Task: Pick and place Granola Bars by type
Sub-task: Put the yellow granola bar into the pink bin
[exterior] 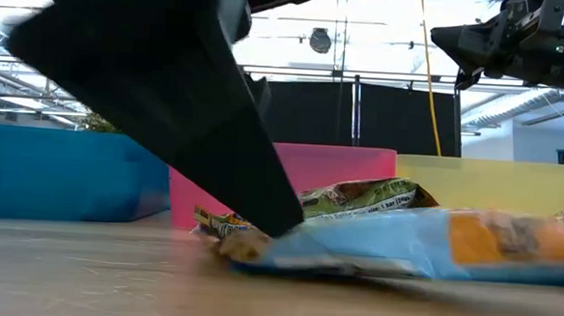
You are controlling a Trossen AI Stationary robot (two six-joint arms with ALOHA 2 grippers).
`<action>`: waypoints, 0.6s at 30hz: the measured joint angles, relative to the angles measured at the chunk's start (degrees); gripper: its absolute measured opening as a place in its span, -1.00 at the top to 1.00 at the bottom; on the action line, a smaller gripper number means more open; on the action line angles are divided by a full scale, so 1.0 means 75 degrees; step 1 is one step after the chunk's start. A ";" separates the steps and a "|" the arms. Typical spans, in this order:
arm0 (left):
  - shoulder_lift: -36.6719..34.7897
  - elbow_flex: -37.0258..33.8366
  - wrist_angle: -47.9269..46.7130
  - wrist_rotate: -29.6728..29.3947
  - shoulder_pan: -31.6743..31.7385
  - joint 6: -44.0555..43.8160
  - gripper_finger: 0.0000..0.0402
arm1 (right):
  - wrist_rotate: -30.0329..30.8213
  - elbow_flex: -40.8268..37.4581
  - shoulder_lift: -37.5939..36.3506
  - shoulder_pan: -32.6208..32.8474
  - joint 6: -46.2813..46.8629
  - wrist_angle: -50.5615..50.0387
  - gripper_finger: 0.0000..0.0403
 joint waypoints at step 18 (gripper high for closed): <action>0.0186 0.0009 -0.0526 0.0861 0.0055 0.1603 -0.20 | -0.0006 -0.0003 0.0009 0.0000 -0.0043 -0.0142 1.00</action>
